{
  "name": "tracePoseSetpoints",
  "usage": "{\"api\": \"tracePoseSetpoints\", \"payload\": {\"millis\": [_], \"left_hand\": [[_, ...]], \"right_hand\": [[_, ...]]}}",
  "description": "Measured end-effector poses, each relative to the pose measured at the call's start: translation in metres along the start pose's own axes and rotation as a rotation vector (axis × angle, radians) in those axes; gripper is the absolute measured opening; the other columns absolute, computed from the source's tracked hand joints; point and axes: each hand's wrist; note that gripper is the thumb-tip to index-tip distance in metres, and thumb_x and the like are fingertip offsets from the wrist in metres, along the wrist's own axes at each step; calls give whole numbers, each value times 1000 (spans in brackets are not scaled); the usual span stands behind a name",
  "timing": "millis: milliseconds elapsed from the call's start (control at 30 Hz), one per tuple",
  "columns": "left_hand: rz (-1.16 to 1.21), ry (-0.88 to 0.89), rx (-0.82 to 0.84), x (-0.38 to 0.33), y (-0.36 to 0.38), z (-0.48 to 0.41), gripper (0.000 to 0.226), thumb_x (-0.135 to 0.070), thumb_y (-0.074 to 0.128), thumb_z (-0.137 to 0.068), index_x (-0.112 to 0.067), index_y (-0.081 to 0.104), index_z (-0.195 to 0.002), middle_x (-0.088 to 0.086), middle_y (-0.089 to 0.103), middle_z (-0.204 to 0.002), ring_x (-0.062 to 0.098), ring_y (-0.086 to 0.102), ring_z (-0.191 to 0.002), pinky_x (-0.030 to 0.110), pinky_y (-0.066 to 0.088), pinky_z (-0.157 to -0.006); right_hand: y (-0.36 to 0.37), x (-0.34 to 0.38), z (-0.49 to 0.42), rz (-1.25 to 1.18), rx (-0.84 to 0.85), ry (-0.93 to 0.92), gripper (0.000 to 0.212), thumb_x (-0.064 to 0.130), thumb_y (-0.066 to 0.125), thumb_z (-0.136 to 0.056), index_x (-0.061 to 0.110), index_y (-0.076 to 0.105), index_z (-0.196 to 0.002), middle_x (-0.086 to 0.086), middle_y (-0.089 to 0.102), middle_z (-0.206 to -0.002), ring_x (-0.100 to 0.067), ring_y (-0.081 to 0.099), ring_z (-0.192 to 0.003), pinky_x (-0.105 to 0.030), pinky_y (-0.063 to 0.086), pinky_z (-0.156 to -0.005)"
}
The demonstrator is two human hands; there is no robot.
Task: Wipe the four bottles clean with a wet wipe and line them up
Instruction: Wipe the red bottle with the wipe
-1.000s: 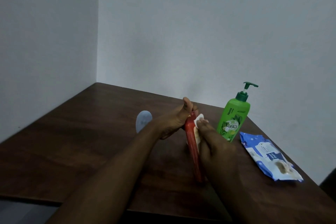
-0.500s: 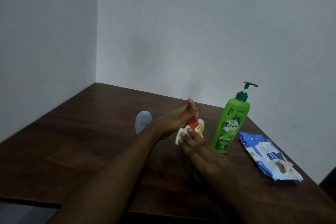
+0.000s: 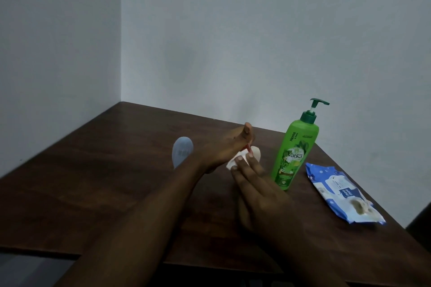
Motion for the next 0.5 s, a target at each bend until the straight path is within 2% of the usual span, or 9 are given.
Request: {"api": "tracePoseSetpoints", "payload": {"millis": [67,167,267,367,433,500], "left_hand": [[3,14,-20,2,1,1,63,-85,32,-90,-29,61,-82,-11,60,-83,-4,55,-71,29,44,-79],[-1,79,-71,-1,2,2,69,-70,39,-100,-3,56,-91,8,56,-86,6,52,-74,33,46,-79],[7,103,-104,-6,5,5,58,-57,41,-106,-6,52,-83,6,49,-79,6,48,-68,26,43,-72],[24,99,-129,-8,9,7,64,-47,43,-109,10,53,-83,4,55,-73,5,53,-64,21,43,-69],[29,105,-158,-7,8,7,62,-42,48,-109,14,57,-85,9,60,-72,9,57,-66,21,45,-68],[-14,103,-203,-6,6,3,53,-36,54,-107,10,58,-81,13,57,-73,11,54,-67,24,43,-67]], "right_hand": [[1,4,8,5,15,10,41,16,57,-88,-1,68,-124,-19,57,-142,-36,52,-134,-39,44,-109],[0,2,7,26,30,65,40,18,60,-89,-1,68,-123,-22,59,-136,-38,56,-116,-40,46,-98],[3,3,2,34,-1,111,39,12,66,-89,2,66,-126,-21,60,-127,-33,55,-107,-39,48,-90],[4,2,-5,-16,-69,156,33,9,64,-93,3,67,-126,-18,62,-123,-33,59,-101,-39,50,-84],[5,6,-9,-37,-83,178,31,10,63,-95,5,67,-126,-16,63,-122,-31,60,-100,-38,51,-81],[4,4,-7,-55,-49,182,34,11,66,-93,7,66,-126,-14,63,-121,-30,60,-101,-39,53,-79]]}}
Point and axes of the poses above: each hand's wrist, its own z-axis away from the middle knuckle, its own y-axis out of the palm, x = y × z
